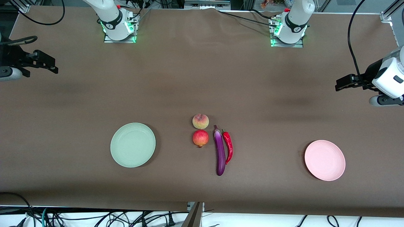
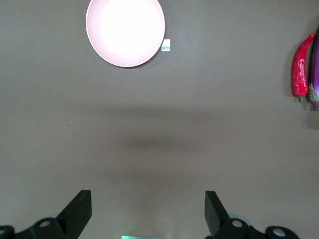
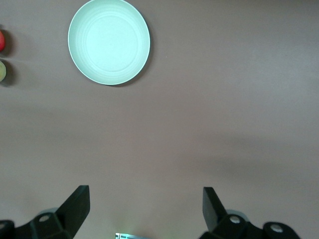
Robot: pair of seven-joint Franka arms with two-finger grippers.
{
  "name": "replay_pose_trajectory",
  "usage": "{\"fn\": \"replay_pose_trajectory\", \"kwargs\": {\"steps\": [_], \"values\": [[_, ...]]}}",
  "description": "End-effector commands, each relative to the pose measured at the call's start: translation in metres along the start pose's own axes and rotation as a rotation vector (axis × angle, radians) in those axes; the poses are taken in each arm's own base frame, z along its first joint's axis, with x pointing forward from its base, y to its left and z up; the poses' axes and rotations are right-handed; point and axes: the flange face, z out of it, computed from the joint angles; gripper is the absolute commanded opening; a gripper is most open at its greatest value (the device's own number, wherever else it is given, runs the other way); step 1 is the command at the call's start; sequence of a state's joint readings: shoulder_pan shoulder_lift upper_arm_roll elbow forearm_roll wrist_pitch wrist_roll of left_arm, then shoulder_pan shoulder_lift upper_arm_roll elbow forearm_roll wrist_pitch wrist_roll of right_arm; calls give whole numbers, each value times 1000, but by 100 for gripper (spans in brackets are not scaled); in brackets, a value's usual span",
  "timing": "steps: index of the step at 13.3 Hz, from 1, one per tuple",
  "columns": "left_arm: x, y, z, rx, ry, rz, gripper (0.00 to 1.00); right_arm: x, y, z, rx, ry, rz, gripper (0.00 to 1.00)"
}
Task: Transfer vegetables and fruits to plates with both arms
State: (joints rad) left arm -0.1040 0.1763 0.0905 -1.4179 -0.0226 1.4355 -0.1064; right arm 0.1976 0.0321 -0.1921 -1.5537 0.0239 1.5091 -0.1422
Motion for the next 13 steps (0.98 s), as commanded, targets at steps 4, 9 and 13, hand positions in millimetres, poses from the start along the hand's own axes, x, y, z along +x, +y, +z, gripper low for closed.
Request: {"fn": "replay_pose_trajectory", "kwargs": {"steps": [4, 9, 13], "values": [[1, 0, -6, -19, 5, 12, 100, 21, -45, 1, -12, 52, -88, 100], [3, 1, -4, -18, 1, 12, 100, 17, -44, 5, 21, 20, -80, 100], [3, 1, -3, -18, -1, 13, 100, 16, -44, 5, 20, 18, -77, 100]]}}
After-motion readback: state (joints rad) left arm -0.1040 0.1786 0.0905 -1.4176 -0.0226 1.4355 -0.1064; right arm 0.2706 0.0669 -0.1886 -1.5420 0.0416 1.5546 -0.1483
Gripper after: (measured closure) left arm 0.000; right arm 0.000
